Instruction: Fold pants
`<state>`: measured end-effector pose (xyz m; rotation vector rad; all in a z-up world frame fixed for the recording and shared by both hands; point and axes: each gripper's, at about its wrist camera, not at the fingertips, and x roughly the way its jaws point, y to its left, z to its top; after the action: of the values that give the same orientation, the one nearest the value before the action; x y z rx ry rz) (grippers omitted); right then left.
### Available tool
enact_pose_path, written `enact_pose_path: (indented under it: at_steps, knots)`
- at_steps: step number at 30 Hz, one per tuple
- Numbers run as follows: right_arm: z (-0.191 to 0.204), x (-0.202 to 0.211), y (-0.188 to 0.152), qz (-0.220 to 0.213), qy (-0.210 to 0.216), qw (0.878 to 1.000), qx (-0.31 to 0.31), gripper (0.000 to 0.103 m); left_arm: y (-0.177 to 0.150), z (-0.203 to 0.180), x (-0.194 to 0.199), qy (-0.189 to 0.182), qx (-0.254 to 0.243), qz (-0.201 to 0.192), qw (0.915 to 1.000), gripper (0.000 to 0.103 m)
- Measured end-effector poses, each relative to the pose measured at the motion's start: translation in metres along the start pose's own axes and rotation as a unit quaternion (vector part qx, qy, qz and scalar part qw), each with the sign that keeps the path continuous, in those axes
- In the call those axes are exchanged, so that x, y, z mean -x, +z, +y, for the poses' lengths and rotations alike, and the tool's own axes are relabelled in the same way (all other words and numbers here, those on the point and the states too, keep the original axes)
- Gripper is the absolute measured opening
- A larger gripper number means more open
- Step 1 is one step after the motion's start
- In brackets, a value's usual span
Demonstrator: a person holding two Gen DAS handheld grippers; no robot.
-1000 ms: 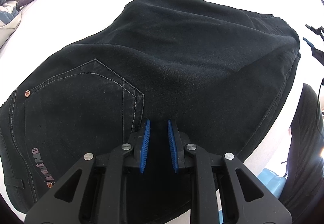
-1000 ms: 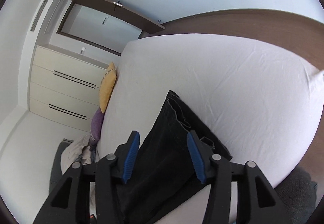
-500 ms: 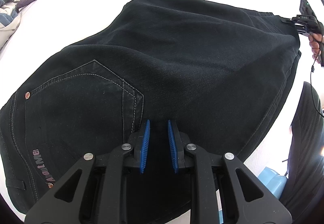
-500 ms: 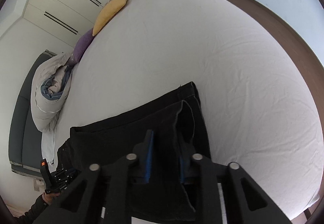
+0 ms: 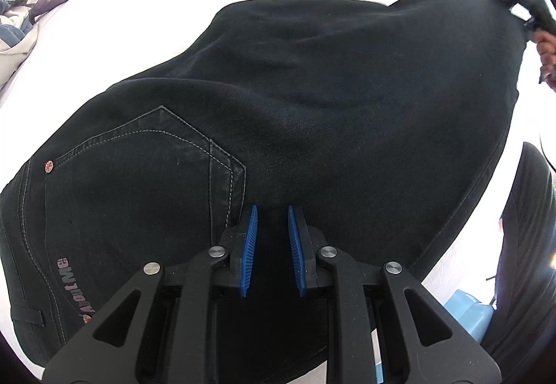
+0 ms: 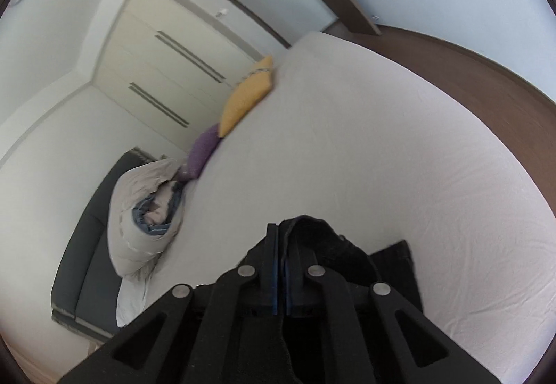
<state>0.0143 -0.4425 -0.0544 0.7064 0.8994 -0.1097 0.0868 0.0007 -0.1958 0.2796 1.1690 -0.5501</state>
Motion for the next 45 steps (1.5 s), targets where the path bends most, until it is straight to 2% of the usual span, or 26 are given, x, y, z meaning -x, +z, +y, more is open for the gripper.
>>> enact_pose_path:
  at_steps: [1,2,3,4,6,7,10,13,15,18,20,22,24,26,29,31,33,40,45]
  knots:
    - [-0.016,-0.016,-0.002,0.042,-0.103,0.994,-0.002,0.015,0.0,-0.001,0.0,0.001,-0.002,0.001,1.0,0.018]
    - [-0.027,-0.024,-0.007,0.068,-0.184,0.981,-0.006,0.017,0.0,-0.002,0.001,0.002,-0.003,0.002,1.0,0.018]
    - [-0.034,-0.019,-0.013,0.058,-0.174,0.983,-0.012,0.016,0.0,-0.002,0.001,0.003,-0.004,0.003,1.0,0.018]
    - [-0.039,-0.007,-0.018,0.039,-0.144,0.989,-0.024,0.016,-0.001,-0.004,0.001,0.005,-0.005,0.002,1.0,0.018]
    - [-0.042,0.014,-0.029,0.015,-0.154,0.988,-0.029,0.022,-0.002,-0.005,0.001,0.006,-0.005,-0.001,1.0,0.018]
    - [-0.044,0.022,-0.034,0.011,-0.144,0.989,-0.035,0.022,-0.001,-0.006,0.0,0.006,-0.005,-0.001,1.0,0.018]
    - [-0.042,0.043,-0.051,0.009,-0.05,0.995,-0.082,0.022,0.0,-0.008,0.0,0.008,-0.008,0.004,0.9999,0.018]
    - [-0.03,0.054,-0.077,0.007,-0.022,0.994,-0.109,0.028,0.001,-0.01,0.001,0.013,-0.004,0.003,0.9999,0.018]
    - [-0.024,0.045,-0.094,0.024,-0.018,0.991,-0.129,0.034,0.0,-0.012,0.0,0.016,-0.004,0.001,0.9999,0.018]
    - [-0.023,0.021,-0.111,0.054,-0.049,0.987,-0.141,0.035,0.001,-0.013,0.002,0.017,-0.004,0.002,0.9998,0.018]
    - [-0.032,0.008,-0.119,0.066,-0.053,0.981,-0.175,0.035,0.001,-0.014,0.001,0.018,-0.004,0.003,0.9998,0.018]
    - [-0.037,0.005,-0.122,0.059,-0.049,0.977,-0.201,0.035,0.001,-0.014,0.002,0.02,-0.004,0.001,0.9998,0.018]
    - [-0.037,0.004,-0.122,0.052,-0.037,0.976,-0.208,0.047,0.001,-0.015,0.003,0.021,-0.003,-0.002,0.9998,0.018]
    - [-0.033,0.0,-0.119,0.051,-0.032,0.977,-0.205,0.052,0.001,-0.014,0.004,0.02,-0.002,-0.003,0.9998,0.018]
    - [-0.035,0.001,-0.116,0.041,-0.026,0.973,-0.224,0.052,0.0,-0.012,0.005,0.016,0.0,-0.005,0.9999,0.018]
    - [-0.03,-0.003,-0.114,0.039,-0.032,0.977,-0.208,0.047,-0.001,-0.01,0.007,0.015,0.002,-0.007,0.9999,0.018]
    - [-0.024,-0.011,-0.114,0.047,-0.038,0.981,-0.184,0.007,-0.002,-0.009,0.008,0.014,0.002,-0.009,0.9999,0.018]
    - [0.017,0.006,-0.093,-0.005,-0.02,0.995,-0.102,0.005,-0.004,-0.004,0.011,0.008,0.005,-0.011,0.9999,0.018]
    - [0.06,0.021,-0.049,-0.048,0.043,0.995,-0.073,0.005,-0.004,0.001,0.013,0.001,0.014,-0.012,0.9998,0.018]
